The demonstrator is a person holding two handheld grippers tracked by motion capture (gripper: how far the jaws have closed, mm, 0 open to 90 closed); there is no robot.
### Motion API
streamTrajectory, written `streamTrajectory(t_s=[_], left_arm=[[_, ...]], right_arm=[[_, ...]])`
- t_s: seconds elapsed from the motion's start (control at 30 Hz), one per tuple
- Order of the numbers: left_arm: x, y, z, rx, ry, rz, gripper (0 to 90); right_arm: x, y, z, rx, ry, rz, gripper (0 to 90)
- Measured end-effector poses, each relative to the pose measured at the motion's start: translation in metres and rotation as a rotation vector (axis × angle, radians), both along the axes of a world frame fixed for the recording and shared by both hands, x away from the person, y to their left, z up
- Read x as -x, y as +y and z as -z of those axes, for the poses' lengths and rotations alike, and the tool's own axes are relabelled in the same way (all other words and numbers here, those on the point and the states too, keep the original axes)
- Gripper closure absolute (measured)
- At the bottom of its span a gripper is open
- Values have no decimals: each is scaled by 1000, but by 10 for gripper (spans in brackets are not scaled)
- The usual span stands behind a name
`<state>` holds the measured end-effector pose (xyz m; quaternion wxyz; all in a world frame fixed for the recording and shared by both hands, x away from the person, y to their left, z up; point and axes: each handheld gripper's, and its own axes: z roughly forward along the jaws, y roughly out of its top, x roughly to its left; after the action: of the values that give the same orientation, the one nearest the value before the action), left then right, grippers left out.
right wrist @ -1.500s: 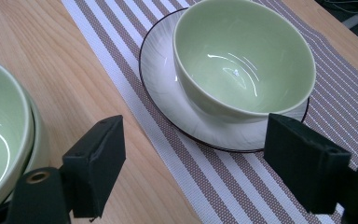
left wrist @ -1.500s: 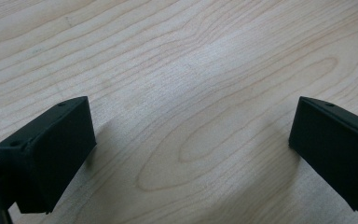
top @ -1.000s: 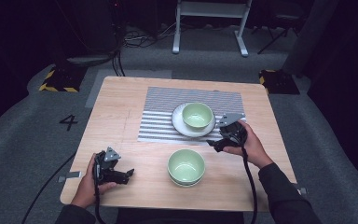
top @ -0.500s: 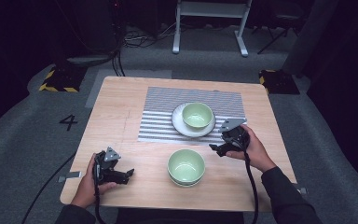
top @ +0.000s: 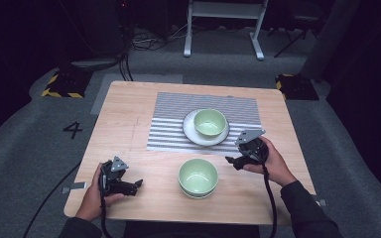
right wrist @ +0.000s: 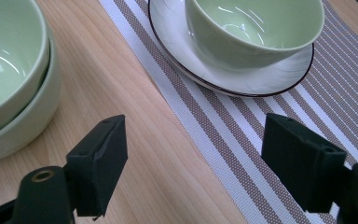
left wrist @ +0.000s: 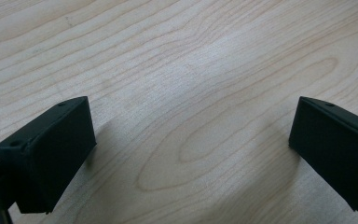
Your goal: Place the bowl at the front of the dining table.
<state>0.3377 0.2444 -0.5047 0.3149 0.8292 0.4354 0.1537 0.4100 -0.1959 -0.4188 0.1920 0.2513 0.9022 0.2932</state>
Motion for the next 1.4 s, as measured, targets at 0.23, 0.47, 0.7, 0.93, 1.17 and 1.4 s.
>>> streamTrajectory(t_s=[0.23, 0.47, 0.7, 0.93, 1.17, 1.4], left_arm=[[0, 0, 0, 0, 0, -1, 3], [0, 0, 0, 0, 0, -1, 3], [0, 0, 0, 0, 0, -1, 3], [0, 0, 0, 0, 0, -1, 3], [0, 0, 0, 0, 0, -1, 3], [0, 0, 0, 0, 2, -3, 3]], right_arm=[[7, -3, 5, 7, 15, -2, 207], [12, -7, 8, 17, 12, -3, 204], [17, -12, 14, 28, 21, 5, 200], [22, -15, 21, 38, 34, 13, 200], [27, -20, 25, 52, 27, 20, 200], [33, -25, 29, 67, 13, 23, 196]])
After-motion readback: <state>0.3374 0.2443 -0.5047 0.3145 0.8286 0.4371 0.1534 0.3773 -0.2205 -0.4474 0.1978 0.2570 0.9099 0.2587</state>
